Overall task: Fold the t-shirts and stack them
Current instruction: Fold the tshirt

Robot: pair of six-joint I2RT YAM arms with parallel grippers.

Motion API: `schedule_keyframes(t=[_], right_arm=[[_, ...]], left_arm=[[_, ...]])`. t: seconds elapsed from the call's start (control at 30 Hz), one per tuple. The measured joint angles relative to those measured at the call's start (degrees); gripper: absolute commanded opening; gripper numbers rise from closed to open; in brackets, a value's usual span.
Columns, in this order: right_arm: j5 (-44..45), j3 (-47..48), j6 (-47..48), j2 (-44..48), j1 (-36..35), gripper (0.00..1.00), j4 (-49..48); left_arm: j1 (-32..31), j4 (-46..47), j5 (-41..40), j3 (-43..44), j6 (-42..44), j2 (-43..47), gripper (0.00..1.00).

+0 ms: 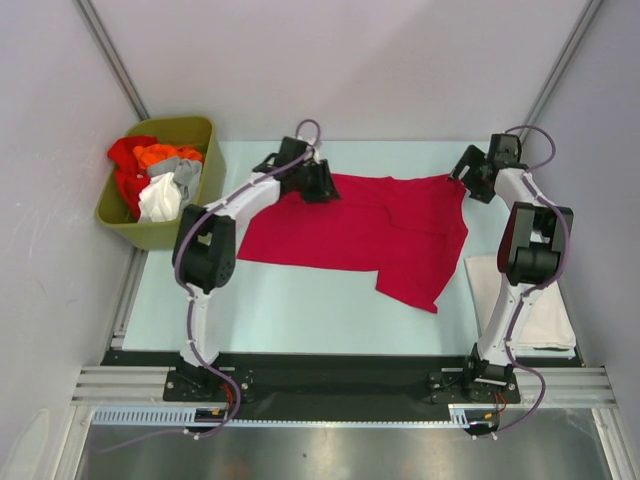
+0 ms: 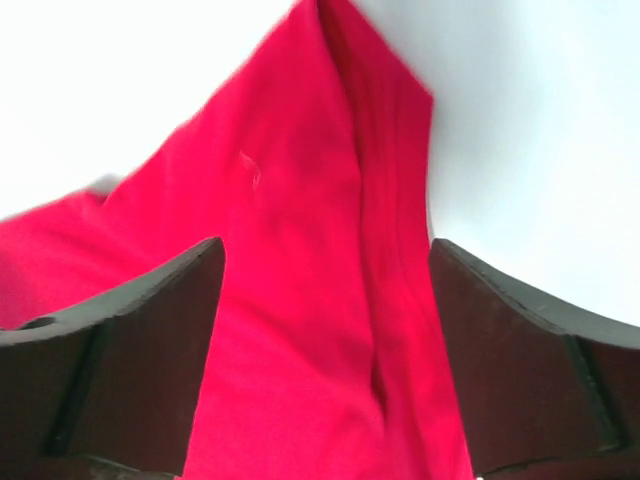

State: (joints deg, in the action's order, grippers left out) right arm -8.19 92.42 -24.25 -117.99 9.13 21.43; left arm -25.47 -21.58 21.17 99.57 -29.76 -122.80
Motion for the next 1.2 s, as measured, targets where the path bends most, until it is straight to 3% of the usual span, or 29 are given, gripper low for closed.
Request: schedule_keyframes(t=[0.13,0.33,0.63,0.73,0.87,1.07,1.2], right_arm=[[-0.2,4.7,1.3,-6.3,0.0,0.90,-0.7],[1.3,10.4,3.0,-12.7,0.0,0.81,-0.2],[3.1,22.3,4.2,-19.4,-0.4,0.69,1.2],[3.9,24.5,4.8,-21.3,-0.8,0.58,2.1],[4.8,25.7,4.9,-22.4,-1.6,0.56,3.3],[8.8,25.7,4.9,-22.4,-2.0,0.12,5.3],[11.4,25.7,3.8,-22.4,-1.5,0.04,5.7]], left_arm=[[5.9,0.1,0.1,-0.7,2.3,1.4,0.46],[12.7,-0.4,0.6,-0.6,3.3,0.4,0.45],[16.9,-1.3,3.3,4.1,2.6,-7.5,0.45],[18.1,-1.4,4.2,5.6,1.7,-9.6,0.45],[19.3,-1.4,4.9,5.7,1.1,-10.3,0.44],[20.3,-1.0,5.6,6.6,-0.2,-11.7,0.43],[20.5,-0.6,6.1,6.6,-0.8,-12.8,0.43]])
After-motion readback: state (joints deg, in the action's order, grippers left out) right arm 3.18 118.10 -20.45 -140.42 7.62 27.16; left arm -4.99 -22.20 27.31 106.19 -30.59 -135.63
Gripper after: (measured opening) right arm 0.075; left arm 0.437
